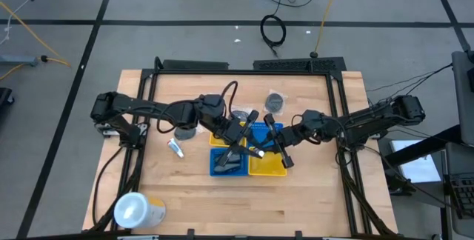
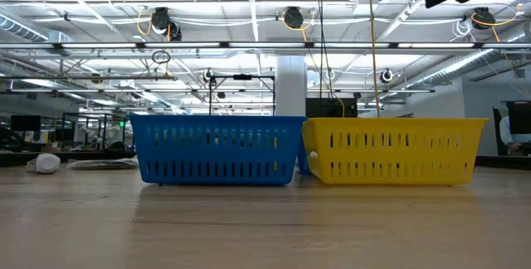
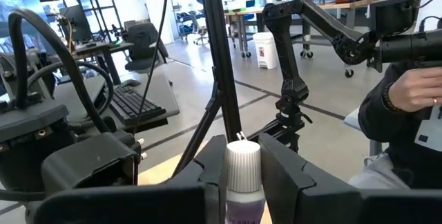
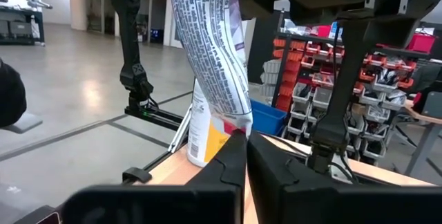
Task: Pick & Place Travel size toiletries
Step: Put the white toothpaste into the right yellow bin
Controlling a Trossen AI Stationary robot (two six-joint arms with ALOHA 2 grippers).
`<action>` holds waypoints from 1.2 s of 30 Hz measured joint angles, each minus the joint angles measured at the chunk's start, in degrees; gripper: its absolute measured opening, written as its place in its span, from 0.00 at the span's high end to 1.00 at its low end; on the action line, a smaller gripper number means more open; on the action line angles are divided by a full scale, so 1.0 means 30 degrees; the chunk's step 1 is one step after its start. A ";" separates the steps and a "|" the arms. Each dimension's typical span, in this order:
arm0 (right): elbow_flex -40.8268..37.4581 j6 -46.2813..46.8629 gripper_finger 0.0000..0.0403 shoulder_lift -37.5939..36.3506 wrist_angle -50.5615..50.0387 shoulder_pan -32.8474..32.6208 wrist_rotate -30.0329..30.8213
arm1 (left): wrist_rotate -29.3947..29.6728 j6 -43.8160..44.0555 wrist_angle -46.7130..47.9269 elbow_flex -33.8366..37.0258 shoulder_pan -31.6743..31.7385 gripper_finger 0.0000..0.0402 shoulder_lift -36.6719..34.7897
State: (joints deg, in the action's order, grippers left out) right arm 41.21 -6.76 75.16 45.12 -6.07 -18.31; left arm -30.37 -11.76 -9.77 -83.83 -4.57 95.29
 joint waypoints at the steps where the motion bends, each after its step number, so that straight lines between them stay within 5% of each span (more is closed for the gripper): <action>1: 0.0000 0.0000 1.00 0.0000 -0.0034 0.0000 0.0000 | -0.0036 -0.0005 0.0078 0.0000 0.0005 0.84 0.0000; 15: 0.0000 0.0015 1.00 -0.0029 -0.0973 0.0044 0.0095 | -0.0003 0.0257 0.0325 0.0007 0.0133 0.68 -0.0559; 24: 0.0024 0.0712 1.00 -0.2237 -0.7534 0.0031 0.2367 | 0.0370 0.2182 0.3467 0.0015 0.0899 0.57 -0.2495; 36: 0.0015 0.4830 1.00 -0.4301 -1.6997 -0.1297 0.5905 | 0.8053 0.4257 1.1839 0.0000 0.1418 0.56 -0.3650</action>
State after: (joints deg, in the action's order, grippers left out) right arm 41.25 7.72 62.25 -5.87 -9.96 -0.59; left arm -6.21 1.01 25.74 -83.83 -0.32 84.33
